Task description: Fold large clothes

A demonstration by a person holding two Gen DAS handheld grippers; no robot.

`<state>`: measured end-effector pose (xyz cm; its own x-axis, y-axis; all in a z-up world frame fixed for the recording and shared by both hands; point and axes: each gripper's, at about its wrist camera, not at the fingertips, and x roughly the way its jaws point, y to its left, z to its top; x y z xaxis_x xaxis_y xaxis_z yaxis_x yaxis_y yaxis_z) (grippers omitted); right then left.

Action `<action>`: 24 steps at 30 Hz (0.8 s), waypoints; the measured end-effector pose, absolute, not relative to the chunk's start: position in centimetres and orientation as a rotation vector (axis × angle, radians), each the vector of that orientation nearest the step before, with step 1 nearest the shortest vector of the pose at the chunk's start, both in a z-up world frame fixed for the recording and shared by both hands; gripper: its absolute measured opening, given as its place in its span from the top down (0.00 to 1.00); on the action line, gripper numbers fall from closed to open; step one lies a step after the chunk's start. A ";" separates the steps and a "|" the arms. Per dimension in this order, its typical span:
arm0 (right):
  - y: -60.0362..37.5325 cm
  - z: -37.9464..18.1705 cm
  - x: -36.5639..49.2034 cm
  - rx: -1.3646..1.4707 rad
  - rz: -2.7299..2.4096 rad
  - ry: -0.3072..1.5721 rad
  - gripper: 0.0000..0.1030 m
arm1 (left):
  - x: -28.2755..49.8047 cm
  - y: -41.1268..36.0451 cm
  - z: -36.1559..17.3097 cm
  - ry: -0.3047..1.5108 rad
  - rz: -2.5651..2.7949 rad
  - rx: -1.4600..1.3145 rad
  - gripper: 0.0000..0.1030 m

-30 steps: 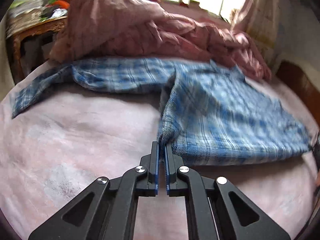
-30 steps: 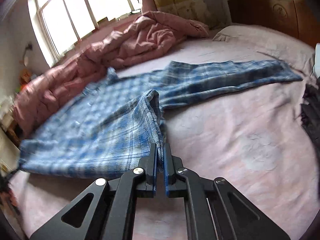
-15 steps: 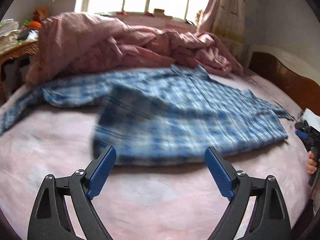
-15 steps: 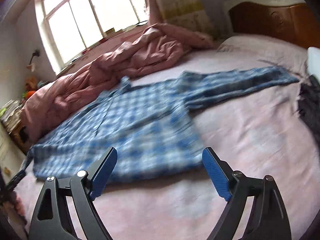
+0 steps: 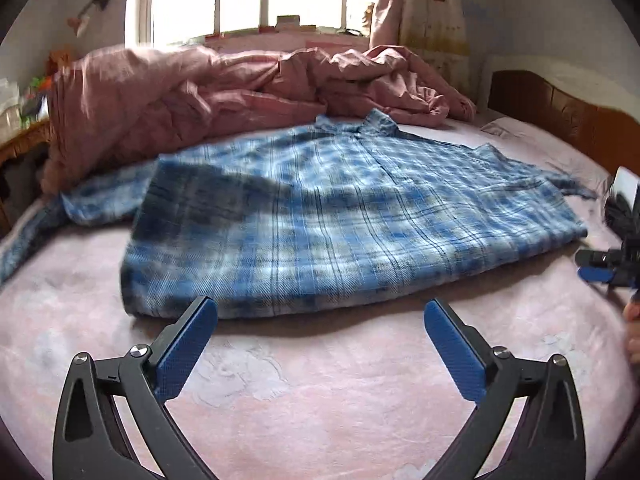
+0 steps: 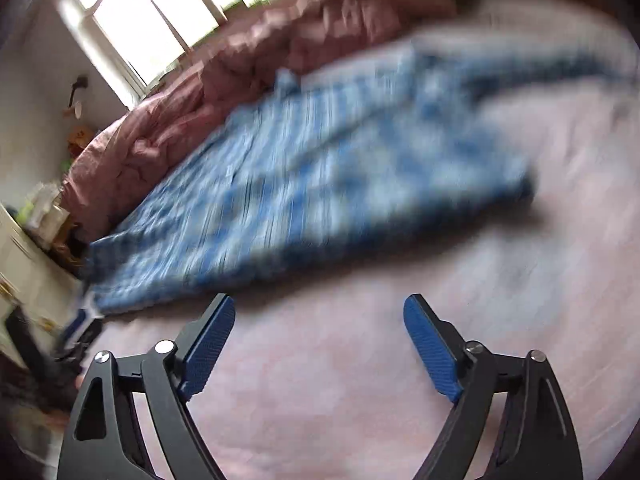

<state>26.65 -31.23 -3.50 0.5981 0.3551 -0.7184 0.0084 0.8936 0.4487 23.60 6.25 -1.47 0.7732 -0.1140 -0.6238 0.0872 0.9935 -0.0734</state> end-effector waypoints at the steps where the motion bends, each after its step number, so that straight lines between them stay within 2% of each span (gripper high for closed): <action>1: -31.1 -3.2 26.5 0.425 0.215 0.900 0.14 | 23.8 6.6 -1.7 0.705 -0.112 -0.087 0.00; 4: -30.7 -3.4 26.6 0.420 0.270 0.920 0.13 | 24.4 7.7 -3.2 0.815 -0.147 -0.238 0.00; 6: -30.1 -3.9 26.7 0.394 0.253 0.924 0.13 | 25.3 7.8 -4.5 0.894 -0.100 -0.241 0.01; 12: -29.0 -3.9 27.9 0.323 0.186 0.896 0.13 | 26.3 7.2 -4.3 0.897 -0.085 -0.215 0.00; 24: -29.5 -4.5 32.8 0.367 0.099 0.886 0.13 | 29.7 8.8 -4.7 0.909 -0.016 -0.404 0.00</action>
